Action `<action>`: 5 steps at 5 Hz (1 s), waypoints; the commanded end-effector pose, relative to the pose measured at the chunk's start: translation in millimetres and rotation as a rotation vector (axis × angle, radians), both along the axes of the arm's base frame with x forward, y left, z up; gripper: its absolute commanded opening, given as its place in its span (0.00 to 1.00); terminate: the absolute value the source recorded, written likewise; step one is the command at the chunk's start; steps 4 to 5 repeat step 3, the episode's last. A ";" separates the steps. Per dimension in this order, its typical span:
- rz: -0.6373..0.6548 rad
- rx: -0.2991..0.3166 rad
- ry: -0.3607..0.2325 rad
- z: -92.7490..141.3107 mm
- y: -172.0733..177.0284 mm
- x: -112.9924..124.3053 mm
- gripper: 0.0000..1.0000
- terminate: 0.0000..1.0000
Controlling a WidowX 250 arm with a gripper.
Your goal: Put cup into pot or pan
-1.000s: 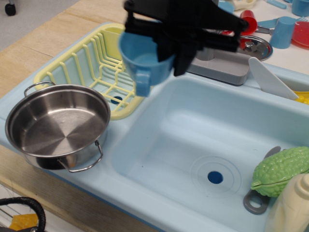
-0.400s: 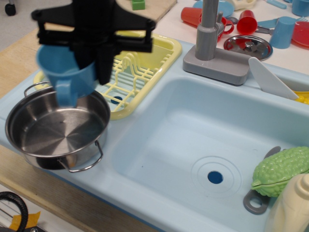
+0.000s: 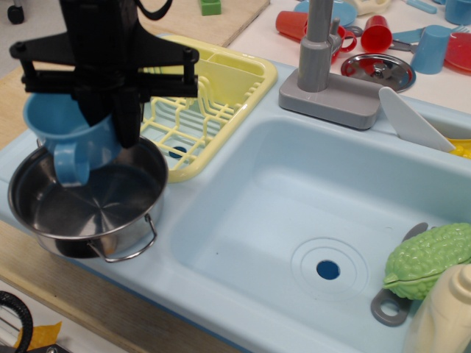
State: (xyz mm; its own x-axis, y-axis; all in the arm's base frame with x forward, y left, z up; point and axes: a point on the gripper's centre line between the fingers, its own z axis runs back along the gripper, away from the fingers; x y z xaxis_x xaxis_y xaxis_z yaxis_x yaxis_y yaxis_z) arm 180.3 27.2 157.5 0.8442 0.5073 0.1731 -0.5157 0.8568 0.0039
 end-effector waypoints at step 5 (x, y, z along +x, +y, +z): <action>0.006 -0.002 -0.011 2.4 4.4 0.3 1.00 1.00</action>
